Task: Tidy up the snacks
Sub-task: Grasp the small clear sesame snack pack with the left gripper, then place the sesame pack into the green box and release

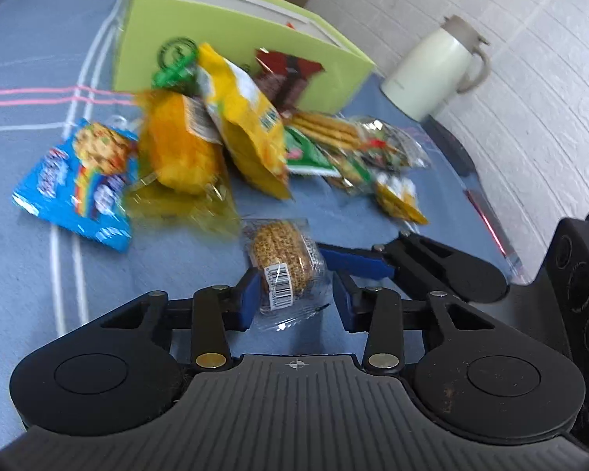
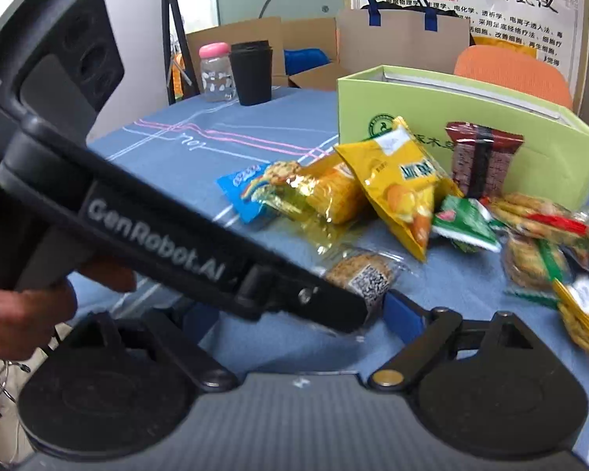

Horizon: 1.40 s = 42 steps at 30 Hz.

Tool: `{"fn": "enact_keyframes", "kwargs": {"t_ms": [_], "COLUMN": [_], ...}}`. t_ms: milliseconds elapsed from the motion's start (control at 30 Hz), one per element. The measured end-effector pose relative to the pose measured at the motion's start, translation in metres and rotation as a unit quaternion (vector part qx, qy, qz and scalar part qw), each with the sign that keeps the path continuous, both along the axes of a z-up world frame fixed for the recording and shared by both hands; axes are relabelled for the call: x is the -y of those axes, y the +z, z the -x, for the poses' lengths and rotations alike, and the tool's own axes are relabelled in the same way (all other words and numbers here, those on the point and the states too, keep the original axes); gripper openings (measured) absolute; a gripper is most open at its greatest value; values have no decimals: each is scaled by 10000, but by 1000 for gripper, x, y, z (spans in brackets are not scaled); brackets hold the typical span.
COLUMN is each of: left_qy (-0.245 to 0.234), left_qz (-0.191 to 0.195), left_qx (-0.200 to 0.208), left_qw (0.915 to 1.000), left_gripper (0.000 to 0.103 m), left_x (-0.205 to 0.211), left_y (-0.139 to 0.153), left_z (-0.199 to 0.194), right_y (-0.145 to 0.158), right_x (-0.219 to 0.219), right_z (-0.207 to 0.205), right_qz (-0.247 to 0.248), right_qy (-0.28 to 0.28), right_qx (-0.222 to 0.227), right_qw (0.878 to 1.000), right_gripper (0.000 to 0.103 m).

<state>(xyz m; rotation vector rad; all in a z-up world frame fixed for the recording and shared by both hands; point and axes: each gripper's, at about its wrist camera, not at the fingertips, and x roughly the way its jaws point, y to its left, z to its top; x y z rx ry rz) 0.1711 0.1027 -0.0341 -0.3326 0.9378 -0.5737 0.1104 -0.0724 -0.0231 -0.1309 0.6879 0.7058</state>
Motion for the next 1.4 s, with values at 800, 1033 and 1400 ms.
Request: {"fn": "enact_keyframes", "kwargs": {"t_ms": [800,1033,1400], "left_qy": [15,333,1057], "left_qz": [311,271,331], "left_qx": [448,1269,993], "left_qw": [9985,9910,9889], "left_gripper": [13,13,49], "left_x": [29,19,-37], "left_y": [45,110,101], "left_z": [-17,-110,-212], "right_y": [41,86,92], "right_x": [36,12,0], "right_z": [-25,-135,-222], "right_qz": [-57,18,-221], "right_qy": [-550,-405,-420], "right_qx": [713,1402,1209], "right_qw": [9959,9893,9915], "right_gripper": [66,68,77]}}
